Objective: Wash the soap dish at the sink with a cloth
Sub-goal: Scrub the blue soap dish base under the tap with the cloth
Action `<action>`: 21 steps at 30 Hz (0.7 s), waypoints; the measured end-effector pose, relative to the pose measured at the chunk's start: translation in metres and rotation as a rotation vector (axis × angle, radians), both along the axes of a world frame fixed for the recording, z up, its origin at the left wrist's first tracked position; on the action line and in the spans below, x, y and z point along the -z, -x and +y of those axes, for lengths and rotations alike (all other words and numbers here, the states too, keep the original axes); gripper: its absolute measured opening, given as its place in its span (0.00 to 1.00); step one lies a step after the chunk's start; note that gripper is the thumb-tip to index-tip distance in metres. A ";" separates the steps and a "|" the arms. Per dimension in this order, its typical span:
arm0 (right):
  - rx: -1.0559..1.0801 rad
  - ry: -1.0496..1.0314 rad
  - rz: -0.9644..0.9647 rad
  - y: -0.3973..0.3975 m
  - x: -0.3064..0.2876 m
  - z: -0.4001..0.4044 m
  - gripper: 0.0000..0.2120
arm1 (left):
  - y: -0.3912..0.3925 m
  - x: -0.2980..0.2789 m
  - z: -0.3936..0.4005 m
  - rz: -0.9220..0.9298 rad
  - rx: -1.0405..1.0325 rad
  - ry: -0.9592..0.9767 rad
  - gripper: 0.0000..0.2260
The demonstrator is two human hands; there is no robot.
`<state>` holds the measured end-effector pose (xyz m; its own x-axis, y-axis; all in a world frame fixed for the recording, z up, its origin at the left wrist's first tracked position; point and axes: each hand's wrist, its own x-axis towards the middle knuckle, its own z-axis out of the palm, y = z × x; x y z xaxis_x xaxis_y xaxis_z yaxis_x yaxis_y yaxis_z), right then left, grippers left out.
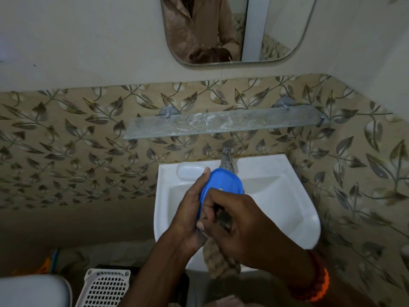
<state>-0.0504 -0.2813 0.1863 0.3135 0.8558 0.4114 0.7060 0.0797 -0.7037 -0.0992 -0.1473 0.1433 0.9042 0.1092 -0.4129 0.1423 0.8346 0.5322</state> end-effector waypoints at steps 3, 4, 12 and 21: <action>0.042 0.006 0.032 0.006 0.006 -0.002 0.08 | 0.001 -0.004 -0.001 -0.002 -0.006 0.011 0.31; 0.042 0.027 0.014 0.005 0.008 -0.005 0.08 | 0.002 -0.003 -0.002 0.004 -0.007 0.010 0.31; 0.069 0.110 -0.154 -0.011 0.007 -0.029 0.16 | 0.007 0.006 -0.002 0.041 -0.020 -0.051 0.28; 0.410 0.100 -0.315 -0.042 0.003 -0.017 0.15 | 0.016 0.010 -0.026 0.050 -0.037 -0.200 0.25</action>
<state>-0.0079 -0.2981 0.1829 0.5051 0.7288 0.4623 0.8438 -0.3043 -0.4421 -0.1154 -0.1737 0.1335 0.8771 0.2259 -0.4239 0.1439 0.7183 0.6807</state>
